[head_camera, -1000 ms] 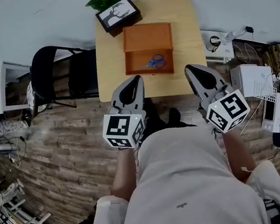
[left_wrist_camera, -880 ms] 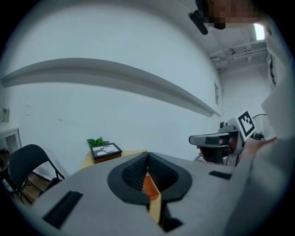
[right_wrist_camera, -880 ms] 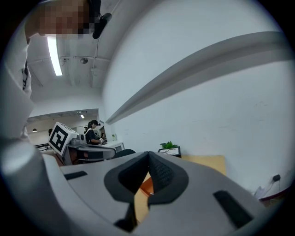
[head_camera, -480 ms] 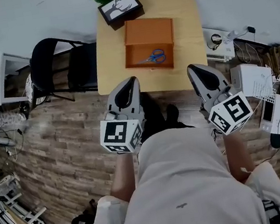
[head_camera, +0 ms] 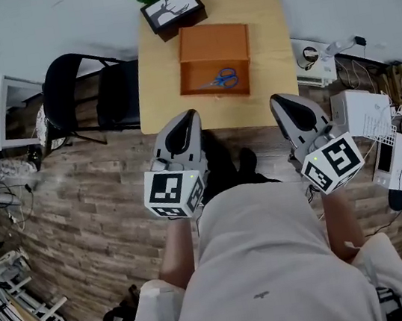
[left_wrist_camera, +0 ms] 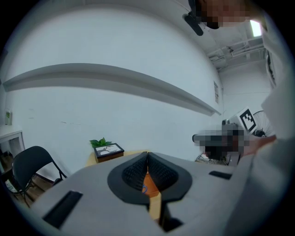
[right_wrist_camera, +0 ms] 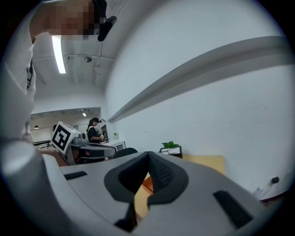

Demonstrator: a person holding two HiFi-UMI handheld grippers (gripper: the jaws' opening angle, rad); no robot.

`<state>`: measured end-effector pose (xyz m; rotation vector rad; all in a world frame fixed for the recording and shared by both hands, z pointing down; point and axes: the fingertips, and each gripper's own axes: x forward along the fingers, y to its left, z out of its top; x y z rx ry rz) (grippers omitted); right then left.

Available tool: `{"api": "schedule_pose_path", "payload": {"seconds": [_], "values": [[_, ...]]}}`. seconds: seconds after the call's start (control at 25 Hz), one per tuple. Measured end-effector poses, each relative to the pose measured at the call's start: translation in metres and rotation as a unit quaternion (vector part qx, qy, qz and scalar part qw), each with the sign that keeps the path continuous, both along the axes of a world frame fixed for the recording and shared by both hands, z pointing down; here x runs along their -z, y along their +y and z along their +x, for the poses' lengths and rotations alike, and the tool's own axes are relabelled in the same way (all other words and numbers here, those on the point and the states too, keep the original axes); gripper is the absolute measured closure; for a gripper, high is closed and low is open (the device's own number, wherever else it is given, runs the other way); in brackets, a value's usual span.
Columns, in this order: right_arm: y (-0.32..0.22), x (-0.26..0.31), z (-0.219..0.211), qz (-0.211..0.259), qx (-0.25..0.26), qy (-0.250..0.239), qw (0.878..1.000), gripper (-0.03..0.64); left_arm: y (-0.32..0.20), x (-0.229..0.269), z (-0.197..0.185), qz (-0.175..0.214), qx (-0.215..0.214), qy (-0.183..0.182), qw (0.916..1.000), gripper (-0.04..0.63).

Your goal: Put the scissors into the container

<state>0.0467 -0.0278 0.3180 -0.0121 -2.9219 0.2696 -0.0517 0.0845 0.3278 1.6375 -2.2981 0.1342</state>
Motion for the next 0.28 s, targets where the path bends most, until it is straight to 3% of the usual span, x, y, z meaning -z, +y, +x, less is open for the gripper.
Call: {"api": "schedule_pose_path", "payload": {"seconds": [0.28], "values": [[0.0026, 0.0016, 0.0017, 0.003, 0.004, 0.003, 1.0, 0.62, 0.0006, -0.0013, 0.0054, -0.003, -0.002, 0.008, 1.0, 0.588]]}}
